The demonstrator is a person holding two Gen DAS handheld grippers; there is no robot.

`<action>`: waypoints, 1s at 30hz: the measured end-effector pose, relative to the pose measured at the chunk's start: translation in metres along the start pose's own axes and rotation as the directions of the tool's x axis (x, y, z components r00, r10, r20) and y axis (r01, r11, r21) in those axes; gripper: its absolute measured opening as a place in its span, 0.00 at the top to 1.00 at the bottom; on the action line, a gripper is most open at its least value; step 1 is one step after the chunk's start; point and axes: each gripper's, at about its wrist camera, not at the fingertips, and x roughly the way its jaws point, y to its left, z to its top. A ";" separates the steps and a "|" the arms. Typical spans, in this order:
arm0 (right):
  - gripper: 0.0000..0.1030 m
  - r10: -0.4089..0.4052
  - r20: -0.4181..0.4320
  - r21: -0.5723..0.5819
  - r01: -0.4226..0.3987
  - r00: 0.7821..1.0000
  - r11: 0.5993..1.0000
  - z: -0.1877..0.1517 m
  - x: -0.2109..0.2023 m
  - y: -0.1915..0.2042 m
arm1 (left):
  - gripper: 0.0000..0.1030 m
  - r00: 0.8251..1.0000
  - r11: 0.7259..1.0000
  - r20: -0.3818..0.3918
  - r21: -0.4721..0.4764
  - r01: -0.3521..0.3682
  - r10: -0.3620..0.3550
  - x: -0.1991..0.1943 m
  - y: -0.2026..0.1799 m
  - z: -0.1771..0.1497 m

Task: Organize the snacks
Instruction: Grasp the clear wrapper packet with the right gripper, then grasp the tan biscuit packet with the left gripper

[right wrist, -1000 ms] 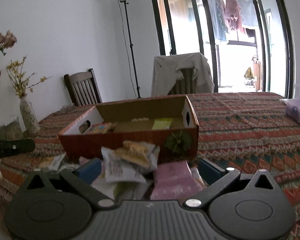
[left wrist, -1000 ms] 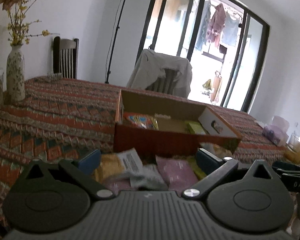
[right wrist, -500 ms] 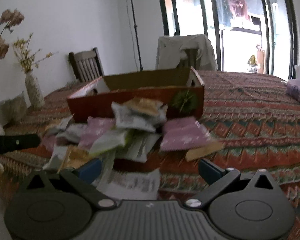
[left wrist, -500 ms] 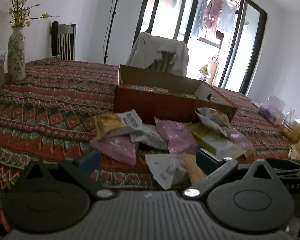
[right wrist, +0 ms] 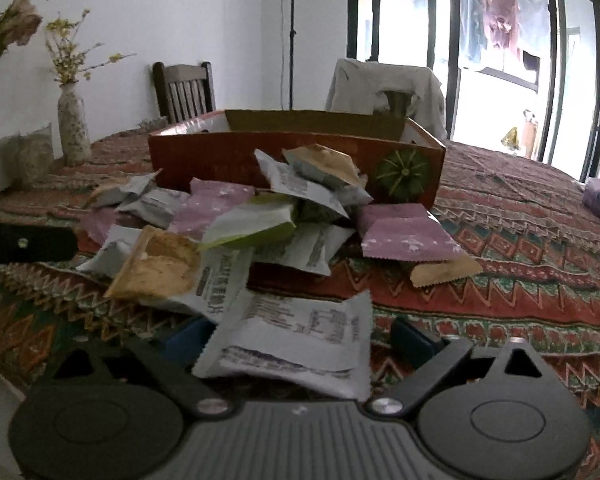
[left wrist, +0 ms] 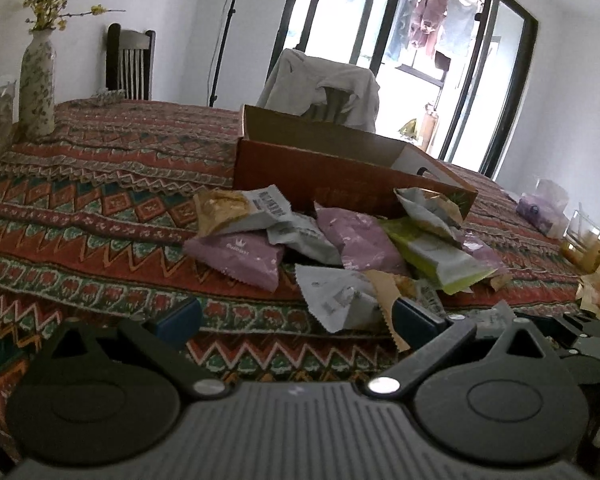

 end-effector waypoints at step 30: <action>0.66 0.040 0.091 0.121 -0.051 0.995 0.991 0.009 -0.005 -0.025 | 0.00 0.999 0.998 -0.042 0.055 0.011 -0.009 0.015 -0.027 -0.004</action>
